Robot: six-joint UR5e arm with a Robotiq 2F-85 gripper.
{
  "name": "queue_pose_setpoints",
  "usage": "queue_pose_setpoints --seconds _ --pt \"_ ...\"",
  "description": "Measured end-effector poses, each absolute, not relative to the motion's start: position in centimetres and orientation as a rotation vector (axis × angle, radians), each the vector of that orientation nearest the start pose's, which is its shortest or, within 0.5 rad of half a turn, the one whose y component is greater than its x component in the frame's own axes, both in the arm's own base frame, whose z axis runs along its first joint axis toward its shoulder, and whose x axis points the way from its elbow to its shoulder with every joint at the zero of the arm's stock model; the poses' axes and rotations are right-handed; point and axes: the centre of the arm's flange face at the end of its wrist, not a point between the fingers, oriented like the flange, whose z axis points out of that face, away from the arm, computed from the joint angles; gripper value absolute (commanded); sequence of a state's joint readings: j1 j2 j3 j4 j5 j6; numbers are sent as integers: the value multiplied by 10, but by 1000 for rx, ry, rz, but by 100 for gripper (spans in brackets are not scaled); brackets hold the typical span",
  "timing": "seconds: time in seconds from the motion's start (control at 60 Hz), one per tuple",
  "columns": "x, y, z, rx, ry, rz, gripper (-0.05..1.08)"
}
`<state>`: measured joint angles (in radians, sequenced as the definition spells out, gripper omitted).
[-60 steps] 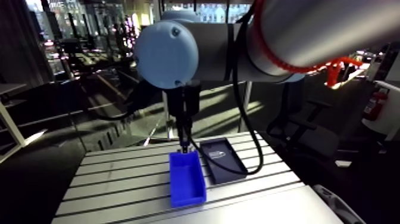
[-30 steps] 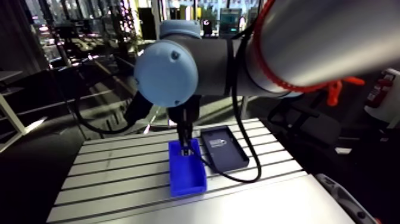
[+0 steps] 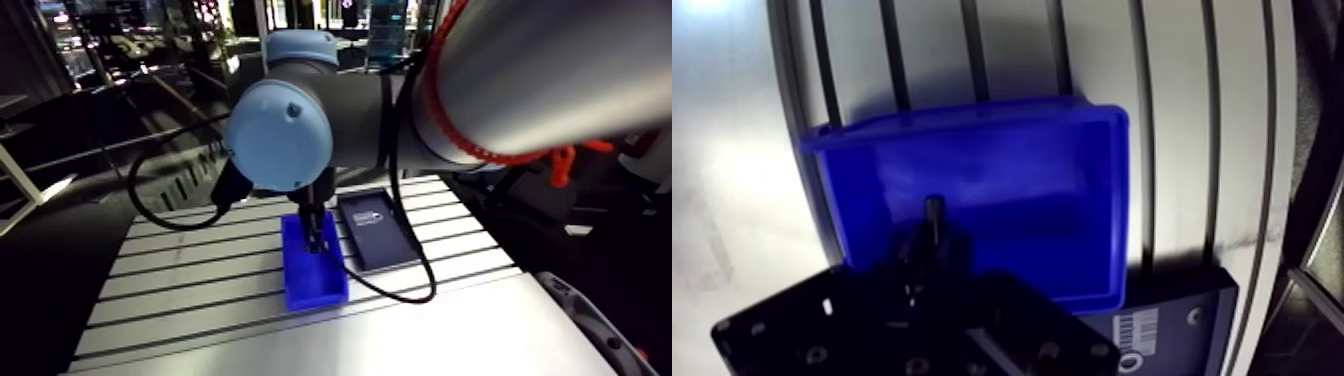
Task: Pick up the M10 bolt from the tray and put it into the blue bin.
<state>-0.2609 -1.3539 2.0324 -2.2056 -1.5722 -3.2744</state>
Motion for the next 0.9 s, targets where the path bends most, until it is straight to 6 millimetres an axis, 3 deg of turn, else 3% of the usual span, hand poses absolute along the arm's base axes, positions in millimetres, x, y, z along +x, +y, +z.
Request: queue_pose_setpoints --seconds 0.483,0.9 --pt "-517 0 195 -2030 2329 -73 103" --pt "-519 -3 180 -2030 2312 -88 102"
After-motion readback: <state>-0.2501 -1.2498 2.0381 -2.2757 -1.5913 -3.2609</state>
